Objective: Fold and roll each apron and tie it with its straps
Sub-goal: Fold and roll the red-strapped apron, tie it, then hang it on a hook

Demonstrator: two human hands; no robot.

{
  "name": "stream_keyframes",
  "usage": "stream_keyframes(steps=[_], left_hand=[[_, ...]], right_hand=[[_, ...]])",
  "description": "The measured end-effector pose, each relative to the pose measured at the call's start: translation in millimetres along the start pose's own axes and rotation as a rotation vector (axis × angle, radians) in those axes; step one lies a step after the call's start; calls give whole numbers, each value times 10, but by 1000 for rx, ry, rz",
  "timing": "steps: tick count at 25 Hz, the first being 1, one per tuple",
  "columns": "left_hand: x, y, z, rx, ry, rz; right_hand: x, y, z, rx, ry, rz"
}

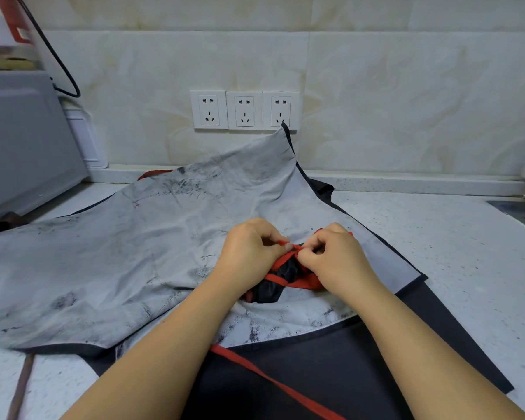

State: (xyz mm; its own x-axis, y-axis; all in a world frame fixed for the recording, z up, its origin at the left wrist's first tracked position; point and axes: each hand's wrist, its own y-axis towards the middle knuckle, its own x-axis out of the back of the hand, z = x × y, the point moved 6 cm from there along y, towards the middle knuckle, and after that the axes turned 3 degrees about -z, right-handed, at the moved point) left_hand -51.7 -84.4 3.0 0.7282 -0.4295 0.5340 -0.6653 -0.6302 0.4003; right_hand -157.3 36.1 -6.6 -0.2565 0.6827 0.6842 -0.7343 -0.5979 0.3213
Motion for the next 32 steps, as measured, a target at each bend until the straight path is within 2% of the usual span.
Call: stream_keyframes(steps=[3,5,11,18,22,26,32], left_hand=[[27,27,199,299,-140,62],[3,-2,270,406,-203,117],[-43,-3,290,335,-237,246],[-41,-13,361,460,-255,184],[-34,-24,294,378,-262,215],[-36,-9,282,339,-320,238],[-36,8,394,435,-362,212]], right_hand=[[0,37,-40,10,-59,49],[17,44,-64,0,-67,81],[-35,-14,-99,-75,148,125],[-57,9,-131,-27,0,165],[-52,-37,-90,-38,134,161],[-144,-51,52,79,123,130],[-160,-39,30,74,50,79]])
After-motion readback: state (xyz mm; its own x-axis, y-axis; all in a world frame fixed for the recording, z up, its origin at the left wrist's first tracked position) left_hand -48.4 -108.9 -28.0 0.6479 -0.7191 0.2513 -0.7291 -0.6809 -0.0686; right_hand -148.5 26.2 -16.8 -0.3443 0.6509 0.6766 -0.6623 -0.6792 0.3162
